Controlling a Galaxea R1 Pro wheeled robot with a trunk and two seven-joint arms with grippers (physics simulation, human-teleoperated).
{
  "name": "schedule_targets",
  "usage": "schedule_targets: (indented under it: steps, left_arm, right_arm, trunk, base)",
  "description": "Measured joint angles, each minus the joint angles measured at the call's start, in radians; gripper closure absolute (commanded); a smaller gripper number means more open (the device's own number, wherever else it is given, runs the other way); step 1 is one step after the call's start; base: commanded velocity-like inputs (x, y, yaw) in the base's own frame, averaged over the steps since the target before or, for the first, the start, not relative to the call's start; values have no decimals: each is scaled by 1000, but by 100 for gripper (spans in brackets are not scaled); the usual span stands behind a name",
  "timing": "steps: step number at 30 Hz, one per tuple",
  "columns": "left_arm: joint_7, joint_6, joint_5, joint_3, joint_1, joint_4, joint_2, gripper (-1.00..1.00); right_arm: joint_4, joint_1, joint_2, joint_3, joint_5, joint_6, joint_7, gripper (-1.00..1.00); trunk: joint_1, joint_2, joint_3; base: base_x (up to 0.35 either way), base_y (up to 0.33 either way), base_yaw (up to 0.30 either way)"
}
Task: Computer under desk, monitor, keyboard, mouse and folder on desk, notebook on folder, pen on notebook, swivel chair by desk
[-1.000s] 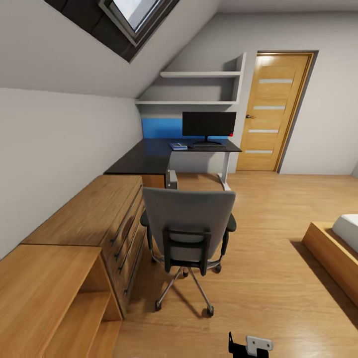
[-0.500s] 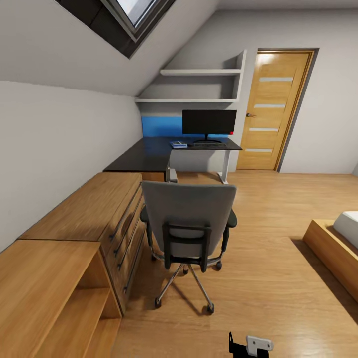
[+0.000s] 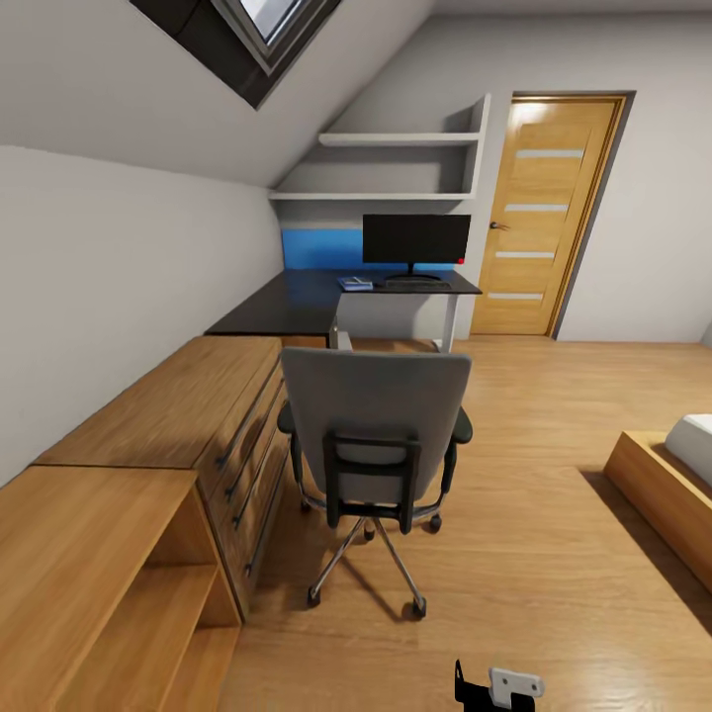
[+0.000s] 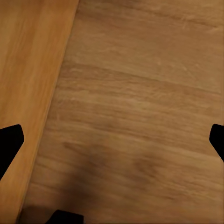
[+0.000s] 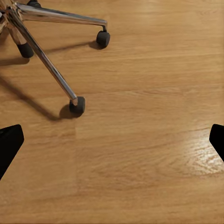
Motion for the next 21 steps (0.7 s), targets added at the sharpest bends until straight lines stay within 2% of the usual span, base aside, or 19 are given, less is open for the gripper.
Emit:
schedule_targets:
  steps: [21]
  left_arm:
    - [-1,1,0,0,0,3,0,-100]
  right_arm:
    - [19,0,1,2,3,0,1,-100]
  trunk:
    - [81,-147,-66]
  base:
    - [0,0,0]
